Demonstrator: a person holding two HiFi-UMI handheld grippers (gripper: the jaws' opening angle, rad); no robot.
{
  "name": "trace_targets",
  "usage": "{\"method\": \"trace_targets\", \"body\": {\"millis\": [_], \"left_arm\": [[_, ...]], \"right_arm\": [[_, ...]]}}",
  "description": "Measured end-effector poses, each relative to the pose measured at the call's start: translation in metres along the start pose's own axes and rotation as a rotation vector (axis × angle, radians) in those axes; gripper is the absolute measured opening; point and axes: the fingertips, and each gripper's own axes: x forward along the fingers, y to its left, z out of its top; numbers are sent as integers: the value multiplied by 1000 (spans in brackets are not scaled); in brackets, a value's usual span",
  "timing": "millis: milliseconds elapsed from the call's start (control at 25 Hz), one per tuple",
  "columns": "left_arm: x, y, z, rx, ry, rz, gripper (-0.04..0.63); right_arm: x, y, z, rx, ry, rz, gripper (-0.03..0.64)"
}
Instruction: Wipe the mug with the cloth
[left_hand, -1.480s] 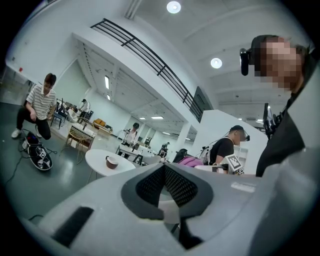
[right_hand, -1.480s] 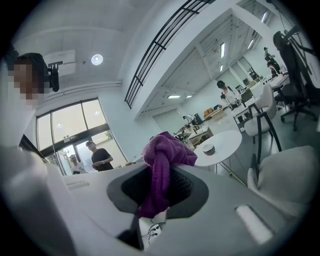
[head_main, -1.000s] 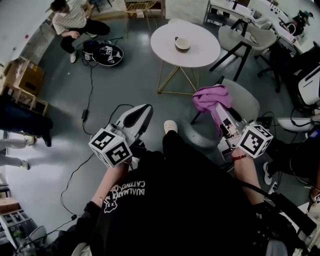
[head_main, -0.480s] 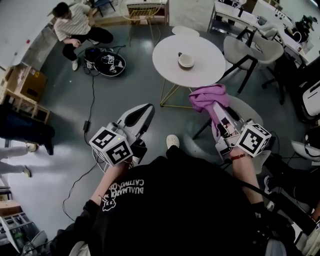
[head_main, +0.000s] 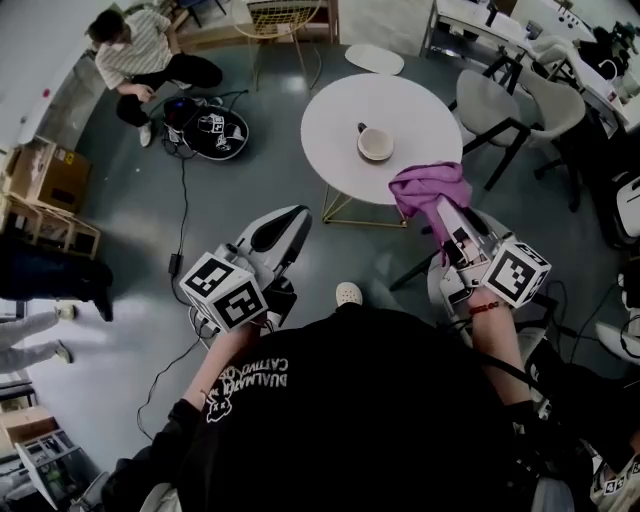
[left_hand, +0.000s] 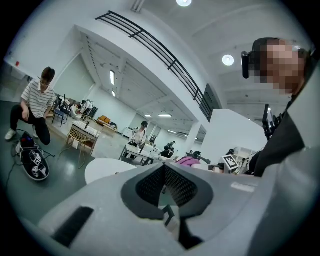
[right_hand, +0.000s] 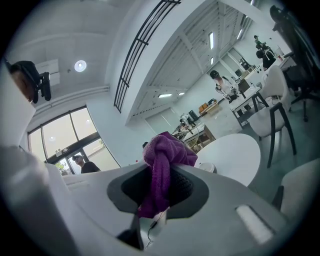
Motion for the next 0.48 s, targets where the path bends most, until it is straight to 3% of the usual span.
{"method": "trace_targets", "body": {"millis": [480], "left_arm": [[96, 50, 15, -20, 71, 1, -3]], "right_arm": [[49, -69, 42, 77, 26, -7, 74]]}}
